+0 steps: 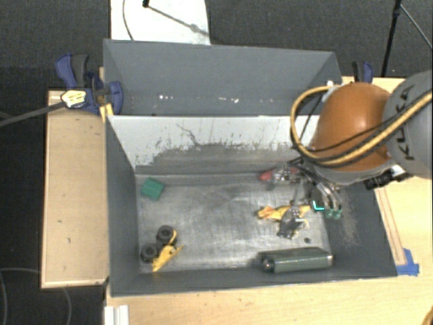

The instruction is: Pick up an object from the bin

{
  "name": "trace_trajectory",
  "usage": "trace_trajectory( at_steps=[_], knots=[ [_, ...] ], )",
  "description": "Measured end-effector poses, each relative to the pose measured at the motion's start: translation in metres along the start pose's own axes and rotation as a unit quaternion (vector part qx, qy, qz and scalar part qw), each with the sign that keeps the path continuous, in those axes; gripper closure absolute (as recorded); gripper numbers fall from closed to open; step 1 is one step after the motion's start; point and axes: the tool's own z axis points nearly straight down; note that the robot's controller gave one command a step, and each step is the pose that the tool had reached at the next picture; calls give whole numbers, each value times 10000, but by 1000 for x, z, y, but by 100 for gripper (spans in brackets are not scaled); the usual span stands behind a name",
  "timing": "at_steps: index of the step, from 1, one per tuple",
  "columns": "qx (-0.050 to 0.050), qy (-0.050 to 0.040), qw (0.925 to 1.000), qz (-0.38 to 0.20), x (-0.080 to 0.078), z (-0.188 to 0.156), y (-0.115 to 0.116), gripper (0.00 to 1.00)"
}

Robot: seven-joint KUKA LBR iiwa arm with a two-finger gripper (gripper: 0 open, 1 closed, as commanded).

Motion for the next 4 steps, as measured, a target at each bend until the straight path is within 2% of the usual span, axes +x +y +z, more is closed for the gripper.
trace_trajectory(
  at_steps=[1, 2, 3, 4],
  knots=[
    [0, -37, 10000, 0, -2, -3, 0, 0],
    [5, -54, 9993, -357, -45, 102, -35, 100],
    [5, -54, 9993, -357, -45, 102, -35, 100],
    [3, -32, 9989, -470, -40, -10, -31, 100]
  ],
)
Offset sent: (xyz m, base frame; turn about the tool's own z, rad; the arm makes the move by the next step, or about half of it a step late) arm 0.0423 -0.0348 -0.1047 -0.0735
